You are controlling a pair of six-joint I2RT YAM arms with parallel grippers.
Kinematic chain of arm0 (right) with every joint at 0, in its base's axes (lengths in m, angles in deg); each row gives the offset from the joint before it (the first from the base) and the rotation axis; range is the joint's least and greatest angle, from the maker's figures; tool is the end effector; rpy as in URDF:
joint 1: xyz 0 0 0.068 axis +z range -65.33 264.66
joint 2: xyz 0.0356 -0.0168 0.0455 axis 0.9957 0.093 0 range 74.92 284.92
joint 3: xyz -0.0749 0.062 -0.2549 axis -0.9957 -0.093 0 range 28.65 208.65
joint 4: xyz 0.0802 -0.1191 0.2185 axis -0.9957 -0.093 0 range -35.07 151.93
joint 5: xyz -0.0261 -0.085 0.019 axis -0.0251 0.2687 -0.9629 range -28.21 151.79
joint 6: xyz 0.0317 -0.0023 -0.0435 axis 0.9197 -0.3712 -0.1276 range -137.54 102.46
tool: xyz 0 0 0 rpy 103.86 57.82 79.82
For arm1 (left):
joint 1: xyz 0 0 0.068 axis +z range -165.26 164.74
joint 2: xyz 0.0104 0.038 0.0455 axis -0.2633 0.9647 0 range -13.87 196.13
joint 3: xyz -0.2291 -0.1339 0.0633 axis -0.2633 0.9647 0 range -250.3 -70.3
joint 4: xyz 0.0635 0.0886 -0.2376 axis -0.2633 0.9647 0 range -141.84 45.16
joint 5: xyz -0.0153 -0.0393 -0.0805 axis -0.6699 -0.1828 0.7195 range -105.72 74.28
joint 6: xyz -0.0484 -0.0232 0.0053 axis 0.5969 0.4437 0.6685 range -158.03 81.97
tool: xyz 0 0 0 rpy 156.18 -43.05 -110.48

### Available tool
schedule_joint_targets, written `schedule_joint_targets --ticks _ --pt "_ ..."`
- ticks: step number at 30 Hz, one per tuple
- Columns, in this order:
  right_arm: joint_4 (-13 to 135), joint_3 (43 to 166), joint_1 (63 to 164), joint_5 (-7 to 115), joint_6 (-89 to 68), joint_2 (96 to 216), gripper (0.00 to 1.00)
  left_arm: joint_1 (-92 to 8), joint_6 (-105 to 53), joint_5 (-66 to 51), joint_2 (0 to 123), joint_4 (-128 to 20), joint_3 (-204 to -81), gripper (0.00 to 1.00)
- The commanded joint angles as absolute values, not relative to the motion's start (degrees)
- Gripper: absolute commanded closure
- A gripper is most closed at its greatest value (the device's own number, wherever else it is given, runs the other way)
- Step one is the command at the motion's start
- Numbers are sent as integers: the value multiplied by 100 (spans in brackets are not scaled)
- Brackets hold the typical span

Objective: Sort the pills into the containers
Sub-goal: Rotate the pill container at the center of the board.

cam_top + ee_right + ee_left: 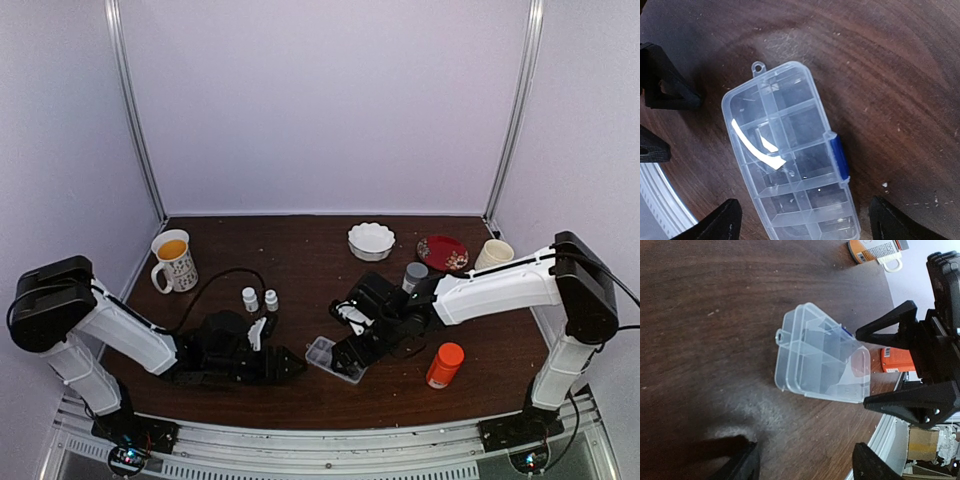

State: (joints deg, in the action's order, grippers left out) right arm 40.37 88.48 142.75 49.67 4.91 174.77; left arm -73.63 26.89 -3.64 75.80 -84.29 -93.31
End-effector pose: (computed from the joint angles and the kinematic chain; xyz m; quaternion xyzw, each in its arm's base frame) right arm 0.1751 0.2953 0.1663 -0.3196 0.9098 0.2359 0.1201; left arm 0.1303 -0.2259 0.1151 -0.0012 0.8803 -0.4536 0.1391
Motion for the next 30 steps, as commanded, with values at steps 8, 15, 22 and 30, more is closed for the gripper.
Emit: schedule_joint_targets --ticks 8,15,22,30 --pt "5014 8330 14381 3423 984 17100 11 -7400 3110 38 8709 -9686 -9944 45" --pt "5795 7787 14100 3083 1427 16643 17 -6677 2830 254 9157 -9721 -10374 52" --pt "5412 7688 13762 4149 1721 16526 36 -6441 1623 199 9050 -7677 -11472 52" --pt "5204 7778 13730 4518 1630 16646 55 -6752 1392 -301 8469 -6474 -11297 51"
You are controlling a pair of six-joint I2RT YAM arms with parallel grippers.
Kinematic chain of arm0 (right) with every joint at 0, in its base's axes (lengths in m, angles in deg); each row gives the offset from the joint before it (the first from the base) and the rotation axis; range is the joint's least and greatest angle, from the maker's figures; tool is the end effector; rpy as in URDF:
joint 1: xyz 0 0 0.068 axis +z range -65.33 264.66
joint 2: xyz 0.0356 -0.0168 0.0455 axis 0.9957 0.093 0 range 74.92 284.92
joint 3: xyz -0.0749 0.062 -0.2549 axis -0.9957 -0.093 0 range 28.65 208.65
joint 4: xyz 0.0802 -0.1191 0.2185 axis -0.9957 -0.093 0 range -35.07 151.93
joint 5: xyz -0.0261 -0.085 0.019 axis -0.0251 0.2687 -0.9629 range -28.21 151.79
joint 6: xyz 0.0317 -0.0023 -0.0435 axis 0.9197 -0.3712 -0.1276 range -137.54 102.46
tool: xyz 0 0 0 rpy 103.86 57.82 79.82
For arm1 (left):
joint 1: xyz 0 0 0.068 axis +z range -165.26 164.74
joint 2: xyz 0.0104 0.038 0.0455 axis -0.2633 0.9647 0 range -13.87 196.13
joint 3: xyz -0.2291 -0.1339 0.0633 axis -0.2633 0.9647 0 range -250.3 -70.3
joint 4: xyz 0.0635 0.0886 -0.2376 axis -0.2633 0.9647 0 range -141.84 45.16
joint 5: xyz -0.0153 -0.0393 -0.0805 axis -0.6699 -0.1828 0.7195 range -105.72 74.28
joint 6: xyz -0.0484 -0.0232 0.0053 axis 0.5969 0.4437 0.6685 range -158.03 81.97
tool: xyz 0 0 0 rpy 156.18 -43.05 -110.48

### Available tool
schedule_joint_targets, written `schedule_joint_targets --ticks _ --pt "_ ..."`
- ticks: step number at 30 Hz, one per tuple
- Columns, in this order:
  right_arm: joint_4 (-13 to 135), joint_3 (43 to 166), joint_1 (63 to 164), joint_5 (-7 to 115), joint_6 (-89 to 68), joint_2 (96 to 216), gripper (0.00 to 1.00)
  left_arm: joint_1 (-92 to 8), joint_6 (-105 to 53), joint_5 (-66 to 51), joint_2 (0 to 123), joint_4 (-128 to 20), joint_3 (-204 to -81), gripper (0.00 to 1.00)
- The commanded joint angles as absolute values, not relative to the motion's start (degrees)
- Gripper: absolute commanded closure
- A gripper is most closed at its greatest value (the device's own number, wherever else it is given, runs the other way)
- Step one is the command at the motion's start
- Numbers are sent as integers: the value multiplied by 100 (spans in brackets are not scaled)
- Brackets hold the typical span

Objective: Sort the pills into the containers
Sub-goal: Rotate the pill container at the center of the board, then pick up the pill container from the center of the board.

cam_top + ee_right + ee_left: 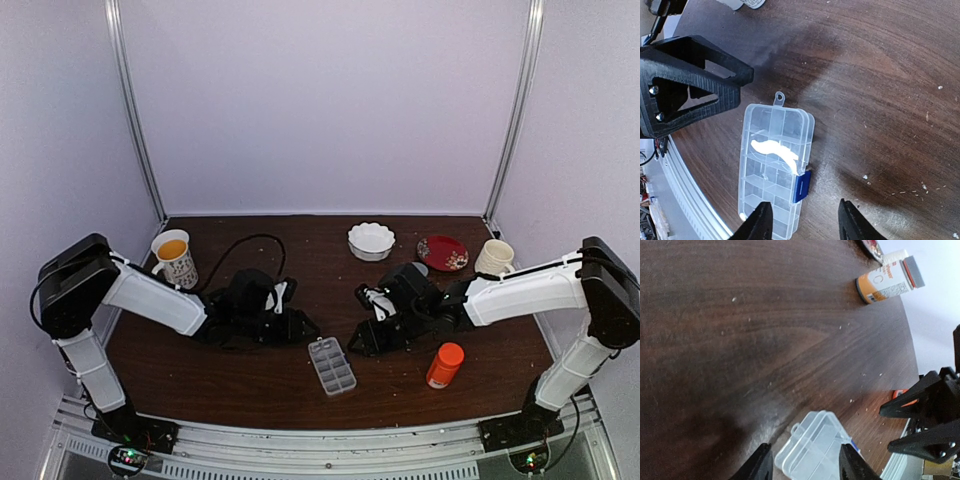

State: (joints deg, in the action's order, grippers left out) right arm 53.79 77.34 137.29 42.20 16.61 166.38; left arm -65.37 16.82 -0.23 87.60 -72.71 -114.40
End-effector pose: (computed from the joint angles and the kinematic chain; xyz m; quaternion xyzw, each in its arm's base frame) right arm 0.1818 0.2577 0.1716 -0.2052 0.9075 0.3430 0.1294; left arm 0.2122 -0.2687 0.1338 0.0239 0.8866 -0.4270 0.1762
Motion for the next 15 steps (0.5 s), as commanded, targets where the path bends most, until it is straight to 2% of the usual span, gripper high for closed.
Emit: schedule_joint_targets --ticks 1,5,15 --pt "5197 7790 13731 4473 1615 16696 56 -6848 1433 -338 8419 -6400 -11283 50" --pt "5420 7745 13816 3994 1577 16818 53 -7176 1769 -272 8418 -6510 -11175 49" --pt "5888 7751 14131 3749 1893 17072 50 -7322 2119 -131 8748 -6967 -11073 53"
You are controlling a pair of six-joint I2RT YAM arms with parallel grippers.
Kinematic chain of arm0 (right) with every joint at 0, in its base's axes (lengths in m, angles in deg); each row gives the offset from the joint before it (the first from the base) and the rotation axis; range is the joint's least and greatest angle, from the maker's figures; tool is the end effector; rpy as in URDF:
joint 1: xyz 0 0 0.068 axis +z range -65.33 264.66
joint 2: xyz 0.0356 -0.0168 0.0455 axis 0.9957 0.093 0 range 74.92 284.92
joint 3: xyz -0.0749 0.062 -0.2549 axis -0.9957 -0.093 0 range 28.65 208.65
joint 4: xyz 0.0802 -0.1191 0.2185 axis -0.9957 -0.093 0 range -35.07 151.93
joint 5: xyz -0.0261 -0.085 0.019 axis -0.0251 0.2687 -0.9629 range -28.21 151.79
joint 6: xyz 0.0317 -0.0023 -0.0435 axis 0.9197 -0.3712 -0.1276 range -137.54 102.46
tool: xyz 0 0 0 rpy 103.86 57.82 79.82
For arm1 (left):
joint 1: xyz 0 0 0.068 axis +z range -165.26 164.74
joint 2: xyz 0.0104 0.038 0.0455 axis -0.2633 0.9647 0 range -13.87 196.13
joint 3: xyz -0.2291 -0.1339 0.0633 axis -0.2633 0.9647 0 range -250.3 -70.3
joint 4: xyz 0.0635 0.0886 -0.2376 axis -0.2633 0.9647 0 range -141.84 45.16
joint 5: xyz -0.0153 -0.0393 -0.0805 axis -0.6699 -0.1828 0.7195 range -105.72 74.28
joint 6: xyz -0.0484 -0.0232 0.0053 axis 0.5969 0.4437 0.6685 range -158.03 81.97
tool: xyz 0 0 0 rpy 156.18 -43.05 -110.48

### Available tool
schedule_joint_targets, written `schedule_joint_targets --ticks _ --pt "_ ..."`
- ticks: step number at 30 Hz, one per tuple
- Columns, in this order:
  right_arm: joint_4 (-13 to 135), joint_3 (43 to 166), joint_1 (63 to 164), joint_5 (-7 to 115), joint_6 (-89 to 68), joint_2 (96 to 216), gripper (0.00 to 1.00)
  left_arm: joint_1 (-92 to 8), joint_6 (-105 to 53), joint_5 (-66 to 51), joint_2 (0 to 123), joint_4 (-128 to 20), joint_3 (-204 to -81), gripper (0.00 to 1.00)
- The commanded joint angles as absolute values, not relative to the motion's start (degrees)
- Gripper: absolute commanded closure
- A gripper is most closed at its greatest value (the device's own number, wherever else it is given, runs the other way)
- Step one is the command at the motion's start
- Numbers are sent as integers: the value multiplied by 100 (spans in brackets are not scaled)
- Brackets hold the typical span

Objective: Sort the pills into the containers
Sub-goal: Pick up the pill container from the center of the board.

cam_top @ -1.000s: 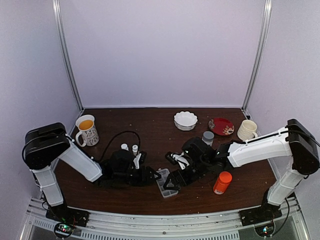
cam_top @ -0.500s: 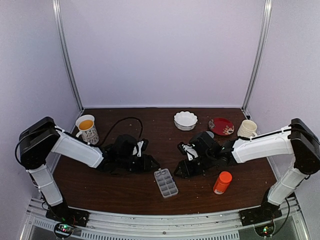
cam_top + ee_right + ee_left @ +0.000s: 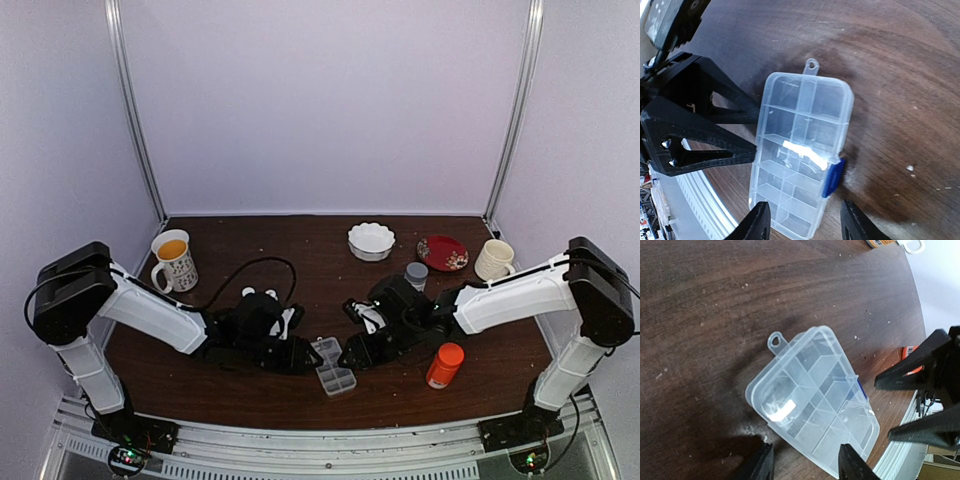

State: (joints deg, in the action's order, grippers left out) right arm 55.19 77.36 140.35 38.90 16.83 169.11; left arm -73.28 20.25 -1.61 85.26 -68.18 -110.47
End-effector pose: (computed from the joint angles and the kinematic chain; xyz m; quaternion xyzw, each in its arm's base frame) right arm 0.1686 0.2715 0.1597 -0.2346 0.8994 0.3572 0.0914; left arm 0.1619 -0.2757 0.1217 0.0472 0.9089 -0.3980 0.1149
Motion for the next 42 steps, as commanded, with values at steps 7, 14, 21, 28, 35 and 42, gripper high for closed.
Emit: schedule_joint_targets --ticks 7,14,21,28,35,42 --pt "5952 7787 14142 4012 2062 17010 48 -7311 1816 -260 8936 -6600 -11432 55" --pt "5910 7633 14122 4331 2166 16811 47 -7284 1582 -156 9271 -6414 -12036 57" --pt "5615 7664 14085 4715 2143 16560 46 -7083 1206 -150 9401 -5962 -12689 56" --pt "5340 7619 14074 4938 2051 16217 44 -7064 917 -608 8673 -5220 -12463 51" --pt "5454 7419 14074 4914 2111 16092 45 -7265 1402 -261 8376 -5703 -11802 54" --pt "5479 7328 14074 4874 2198 16163 46 -7356 1738 105 8702 -6459 -11624 58"
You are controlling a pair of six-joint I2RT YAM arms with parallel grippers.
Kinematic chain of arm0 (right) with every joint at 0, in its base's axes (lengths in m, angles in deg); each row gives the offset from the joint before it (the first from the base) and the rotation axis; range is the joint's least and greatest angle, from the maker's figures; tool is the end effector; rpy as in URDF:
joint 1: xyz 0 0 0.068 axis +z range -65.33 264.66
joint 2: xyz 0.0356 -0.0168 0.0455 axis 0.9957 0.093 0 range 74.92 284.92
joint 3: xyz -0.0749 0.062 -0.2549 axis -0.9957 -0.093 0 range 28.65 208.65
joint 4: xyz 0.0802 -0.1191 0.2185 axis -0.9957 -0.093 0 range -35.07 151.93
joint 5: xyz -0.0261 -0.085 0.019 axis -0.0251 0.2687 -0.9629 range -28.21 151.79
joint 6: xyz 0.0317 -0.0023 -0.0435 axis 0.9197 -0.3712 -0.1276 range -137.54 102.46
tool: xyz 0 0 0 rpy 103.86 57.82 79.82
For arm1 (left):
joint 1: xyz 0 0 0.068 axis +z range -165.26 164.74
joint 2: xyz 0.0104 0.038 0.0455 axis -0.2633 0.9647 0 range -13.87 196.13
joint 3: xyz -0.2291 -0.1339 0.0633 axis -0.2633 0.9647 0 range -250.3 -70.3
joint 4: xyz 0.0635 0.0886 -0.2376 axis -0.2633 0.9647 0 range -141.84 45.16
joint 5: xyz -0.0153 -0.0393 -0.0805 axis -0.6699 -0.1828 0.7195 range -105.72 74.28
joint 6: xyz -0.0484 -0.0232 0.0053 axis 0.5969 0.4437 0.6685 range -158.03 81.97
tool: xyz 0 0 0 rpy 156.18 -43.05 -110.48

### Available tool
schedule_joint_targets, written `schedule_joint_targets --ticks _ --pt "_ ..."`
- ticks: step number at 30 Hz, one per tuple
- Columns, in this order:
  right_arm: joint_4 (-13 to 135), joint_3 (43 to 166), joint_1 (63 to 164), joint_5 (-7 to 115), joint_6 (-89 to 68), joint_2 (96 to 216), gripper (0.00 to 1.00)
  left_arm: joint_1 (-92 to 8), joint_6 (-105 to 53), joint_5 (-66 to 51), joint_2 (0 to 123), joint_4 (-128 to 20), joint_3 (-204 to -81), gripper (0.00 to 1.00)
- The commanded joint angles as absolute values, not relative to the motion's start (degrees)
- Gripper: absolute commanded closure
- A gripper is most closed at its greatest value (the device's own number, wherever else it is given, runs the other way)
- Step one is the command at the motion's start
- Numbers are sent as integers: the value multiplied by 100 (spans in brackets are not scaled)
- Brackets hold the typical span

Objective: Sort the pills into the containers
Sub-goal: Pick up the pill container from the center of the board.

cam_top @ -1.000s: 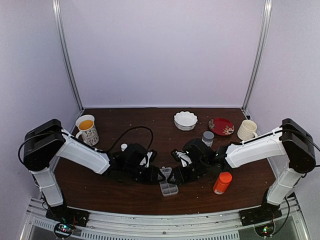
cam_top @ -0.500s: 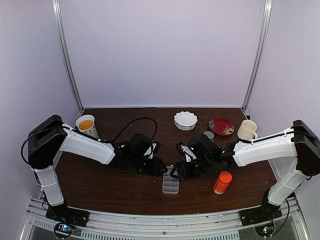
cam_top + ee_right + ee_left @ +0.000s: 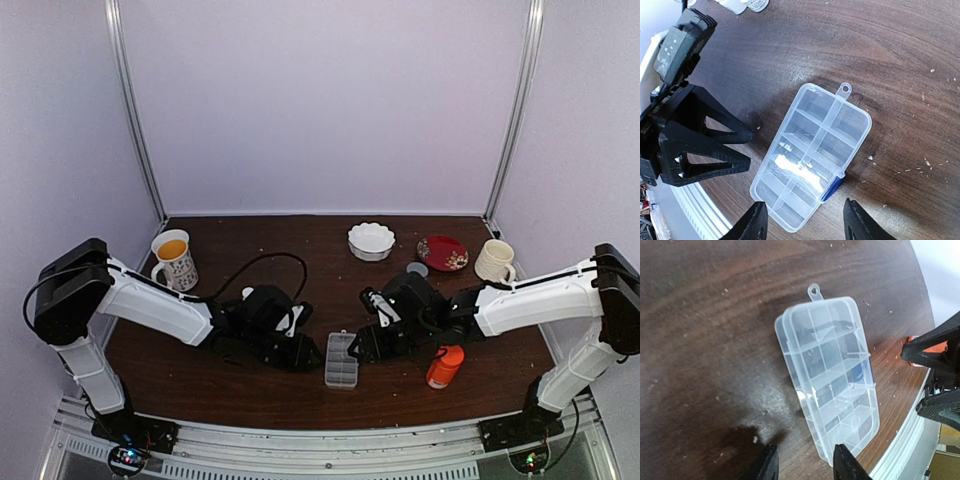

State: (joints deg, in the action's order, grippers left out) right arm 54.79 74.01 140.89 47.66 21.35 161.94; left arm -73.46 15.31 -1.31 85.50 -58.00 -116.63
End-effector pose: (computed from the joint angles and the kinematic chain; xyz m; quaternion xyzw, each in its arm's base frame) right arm 0.1600 0.2548 0.1774 -0.1827 0.9118 0.3354 0.1506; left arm 0.1676 -0.2872 0.1351 0.0851 0.9199 -0.3670 0.1086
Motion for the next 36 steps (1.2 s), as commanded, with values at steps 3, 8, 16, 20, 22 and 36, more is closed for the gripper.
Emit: schedule_joint_targets --ticks 3,8,16,20,22,36 --pt "5579 7251 14074 4859 2360 16274 48 -7349 1639 160 8753 -6411 -11766 56" --pt "6075 7070 14074 4670 2601 16382 48 -7346 1550 304 8962 -6381 -12023 56" --pt "6395 7029 14074 4524 2711 16508 49 -7263 1787 141 9217 -6223 -12041 66" --pt "6464 6998 14074 4511 2736 16549 50 -7179 1868 181 9280 -6277 -11993 85" --pt "6486 6972 14074 4526 2760 16537 50 -7148 1895 225 9325 -6329 -11944 91" --pt "7487 6406 13901 4180 3398 16331 48 -6788 2665 715 9505 -8034 -10846 100"
